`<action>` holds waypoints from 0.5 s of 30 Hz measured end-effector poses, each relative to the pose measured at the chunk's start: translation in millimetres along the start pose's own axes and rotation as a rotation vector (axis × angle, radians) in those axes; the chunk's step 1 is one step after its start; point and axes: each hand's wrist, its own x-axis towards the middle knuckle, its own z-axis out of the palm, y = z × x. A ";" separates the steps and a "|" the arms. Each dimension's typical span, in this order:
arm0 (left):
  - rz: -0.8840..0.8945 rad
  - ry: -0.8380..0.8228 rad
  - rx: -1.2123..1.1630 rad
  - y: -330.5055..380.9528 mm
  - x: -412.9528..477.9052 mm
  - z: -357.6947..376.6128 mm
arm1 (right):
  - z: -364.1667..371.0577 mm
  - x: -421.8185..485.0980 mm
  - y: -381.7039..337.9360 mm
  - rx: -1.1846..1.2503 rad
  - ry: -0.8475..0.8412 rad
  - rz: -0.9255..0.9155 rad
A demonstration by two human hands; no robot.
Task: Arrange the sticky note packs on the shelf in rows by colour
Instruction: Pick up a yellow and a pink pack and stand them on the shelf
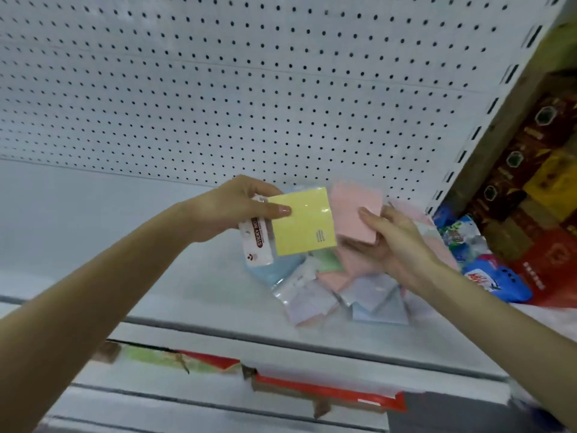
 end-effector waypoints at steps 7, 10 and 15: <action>0.009 0.072 0.052 -45.2 -53.3 -116.9 | 155.8 17.9 25.9 0.163 -0.139 0.048; -0.015 0.163 0.041 -75.4 -69.2 -179.1 | 226.0 19.4 50.3 0.146 -0.188 0.065; -0.097 0.223 -0.023 -118.9 -102.9 -277.7 | 350.9 17.4 93.5 0.087 -0.320 0.131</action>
